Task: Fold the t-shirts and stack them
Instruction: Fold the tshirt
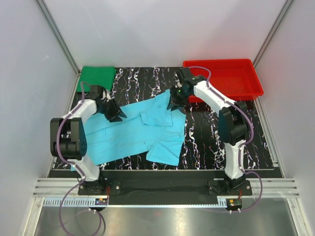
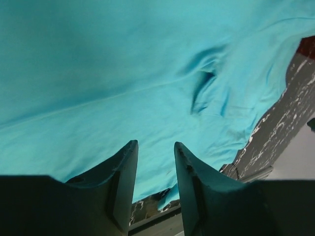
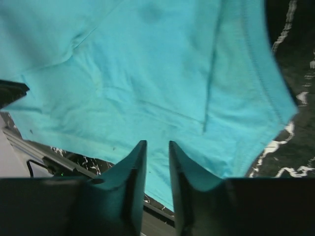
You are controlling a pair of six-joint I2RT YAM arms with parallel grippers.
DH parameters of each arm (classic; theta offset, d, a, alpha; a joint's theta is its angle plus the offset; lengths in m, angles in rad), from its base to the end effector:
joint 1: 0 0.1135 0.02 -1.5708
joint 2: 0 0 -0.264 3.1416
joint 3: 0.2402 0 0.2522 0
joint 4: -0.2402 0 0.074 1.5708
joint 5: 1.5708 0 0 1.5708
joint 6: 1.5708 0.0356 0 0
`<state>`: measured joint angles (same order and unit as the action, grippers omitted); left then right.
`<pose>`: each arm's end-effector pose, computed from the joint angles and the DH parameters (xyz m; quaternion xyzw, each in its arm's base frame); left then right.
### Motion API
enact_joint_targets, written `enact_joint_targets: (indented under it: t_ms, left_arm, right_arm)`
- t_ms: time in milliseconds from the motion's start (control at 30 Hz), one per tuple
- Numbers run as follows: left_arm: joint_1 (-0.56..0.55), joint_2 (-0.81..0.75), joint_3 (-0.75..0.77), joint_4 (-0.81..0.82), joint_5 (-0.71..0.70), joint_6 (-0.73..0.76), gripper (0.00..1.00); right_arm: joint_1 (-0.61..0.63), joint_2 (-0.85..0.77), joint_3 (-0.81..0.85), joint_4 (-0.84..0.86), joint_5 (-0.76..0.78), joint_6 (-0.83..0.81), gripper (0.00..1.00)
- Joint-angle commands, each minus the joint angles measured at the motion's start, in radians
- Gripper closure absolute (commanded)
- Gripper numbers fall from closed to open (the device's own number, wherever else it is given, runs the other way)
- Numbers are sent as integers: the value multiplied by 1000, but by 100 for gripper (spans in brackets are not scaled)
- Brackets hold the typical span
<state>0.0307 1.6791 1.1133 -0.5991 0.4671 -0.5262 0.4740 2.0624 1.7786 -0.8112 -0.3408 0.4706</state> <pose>0.3296 -0.0059 0.1981 -0.2171 0.9290 -0.2679 0.1345 0.3913 0.2141 0.2396 -0.0416 0.9577 0.2524 0.1319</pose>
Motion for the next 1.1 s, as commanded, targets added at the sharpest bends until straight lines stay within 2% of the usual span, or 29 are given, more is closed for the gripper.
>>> enact_joint_targets:
  t_ms: [0,67,167,500,733,1067]
  left_arm:
    - [-73,53,60,110,106,-43,59]
    - [-94,85,48,189,134,-96,61]
    - [-135,139,59,235,125,-136,64]
    - [-241,272,149,237,53,-175,65]
    - [-279,239,132,141,-54,-179,65]
    - [-298,183,112,117,-108,-198,64]
  right_arm:
    - [-43,7,-21,3,5,-36,72]
    - [-55,30,-19,-3,-35,-46,75]
    - [-57,38,-50,4,-55,-41,69]
    - [-66,45,-162,79,-125,-13,64]
    - [-67,50,-214,113,-152,-1,64]
    - [-87,74,-254,161,-188,22,62]
